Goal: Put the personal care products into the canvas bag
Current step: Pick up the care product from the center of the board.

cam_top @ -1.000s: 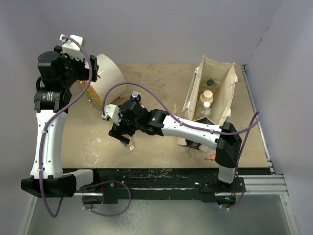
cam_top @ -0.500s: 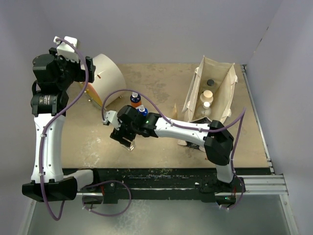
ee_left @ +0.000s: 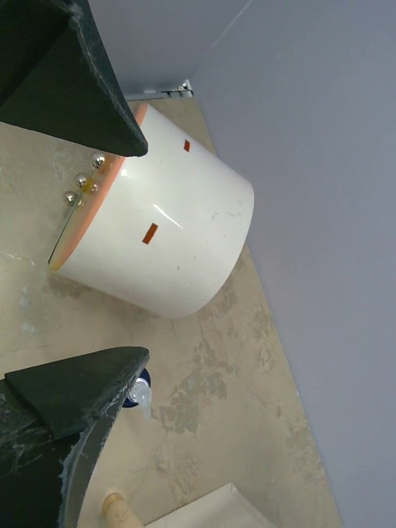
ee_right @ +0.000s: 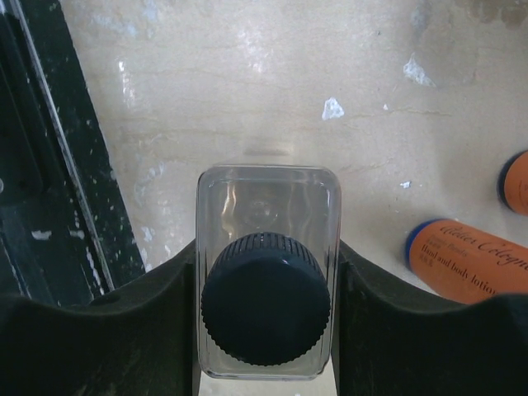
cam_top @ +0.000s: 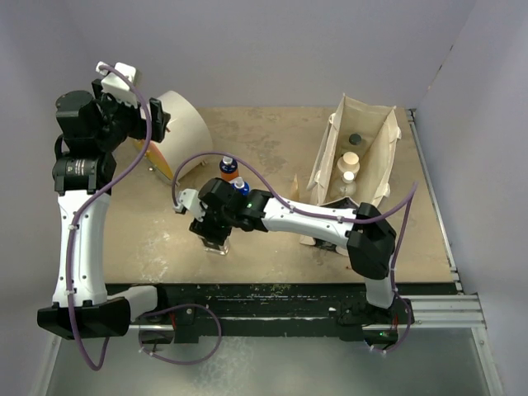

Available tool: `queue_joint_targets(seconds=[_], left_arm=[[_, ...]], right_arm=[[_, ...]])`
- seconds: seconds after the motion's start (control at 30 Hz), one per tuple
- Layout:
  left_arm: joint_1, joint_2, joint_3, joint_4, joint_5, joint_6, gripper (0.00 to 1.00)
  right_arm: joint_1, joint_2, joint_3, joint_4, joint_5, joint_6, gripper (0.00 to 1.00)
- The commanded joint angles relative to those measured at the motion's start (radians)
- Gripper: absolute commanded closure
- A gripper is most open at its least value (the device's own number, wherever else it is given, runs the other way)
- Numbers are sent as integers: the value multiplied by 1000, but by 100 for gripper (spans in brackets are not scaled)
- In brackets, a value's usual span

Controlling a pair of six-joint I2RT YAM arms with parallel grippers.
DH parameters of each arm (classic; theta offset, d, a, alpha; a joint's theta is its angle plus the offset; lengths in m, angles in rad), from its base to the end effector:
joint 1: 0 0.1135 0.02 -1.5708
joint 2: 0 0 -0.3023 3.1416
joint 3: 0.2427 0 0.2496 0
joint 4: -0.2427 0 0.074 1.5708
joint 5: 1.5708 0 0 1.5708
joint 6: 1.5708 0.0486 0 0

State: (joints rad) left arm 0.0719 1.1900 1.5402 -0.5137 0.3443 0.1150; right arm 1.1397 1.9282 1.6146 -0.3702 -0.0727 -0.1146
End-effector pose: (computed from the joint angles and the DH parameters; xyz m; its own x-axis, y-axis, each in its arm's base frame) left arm 0.2334 0.0004 0.5141 -0.1309 0.0989 -0.9865 0.2814 0.9578 0.0586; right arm 0.1931 0.4282 0.3016 -0.1560 -0.6120 -0.7753 -0.9537 0.2976 -0.0431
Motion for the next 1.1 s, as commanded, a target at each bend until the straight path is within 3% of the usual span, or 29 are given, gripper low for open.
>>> queue_joint_targets(seconds=[0.0,0.07,0.43,0.7,1.07], left_arm=[[9,2,6,25,76,4,1],[8,7,6,13,110,10,1],[7,56,40,-14,183,-5,1],[1,80,38,-19,241,-6,0],[-78,115,45,-42,281,41,0]], right_arm=[[-13,-139,35,3,-58,-55,95],[-18,-166,47,-16,-88,-79,100],[-94,-287,208,-203,-244,-218,100],[-222,-383,383,-353,-351,-303,100],[-440,-468,621,-470,-377,-321,100]])
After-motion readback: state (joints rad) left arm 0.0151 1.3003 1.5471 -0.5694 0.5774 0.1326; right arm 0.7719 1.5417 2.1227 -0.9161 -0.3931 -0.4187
